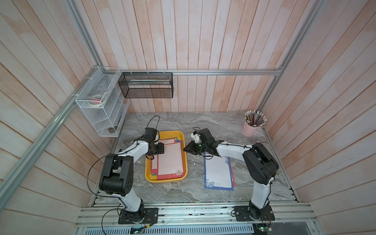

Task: Take out the stationery paper from the storage box
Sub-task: Pick up the stationery paper from the storage box.

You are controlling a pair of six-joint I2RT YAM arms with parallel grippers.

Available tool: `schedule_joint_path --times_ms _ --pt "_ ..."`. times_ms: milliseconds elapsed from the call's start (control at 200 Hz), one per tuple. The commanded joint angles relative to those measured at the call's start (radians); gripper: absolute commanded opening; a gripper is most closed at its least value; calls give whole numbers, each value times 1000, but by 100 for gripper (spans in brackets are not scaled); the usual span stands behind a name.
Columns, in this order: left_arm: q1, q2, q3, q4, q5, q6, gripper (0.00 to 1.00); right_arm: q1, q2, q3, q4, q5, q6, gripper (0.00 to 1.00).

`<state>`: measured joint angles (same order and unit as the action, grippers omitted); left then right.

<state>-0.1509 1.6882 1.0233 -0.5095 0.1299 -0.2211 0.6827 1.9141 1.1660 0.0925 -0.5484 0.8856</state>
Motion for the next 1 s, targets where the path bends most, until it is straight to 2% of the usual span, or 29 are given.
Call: schedule_joint_path --times_ms 0,315,490,995 --pt "-3 22 25 -26 6 -10 66 2 11 -1 -11 -15 -12 22" --pt "-9 74 40 -47 67 -8 66 8 15 -3 -1 -19 -1 22" --pt "-8 87 43 -50 108 -8 62 14 20 -6 15 -23 16 22" --pt "-5 -20 5 14 214 -20 57 21 31 -6 16 -23 31 21"
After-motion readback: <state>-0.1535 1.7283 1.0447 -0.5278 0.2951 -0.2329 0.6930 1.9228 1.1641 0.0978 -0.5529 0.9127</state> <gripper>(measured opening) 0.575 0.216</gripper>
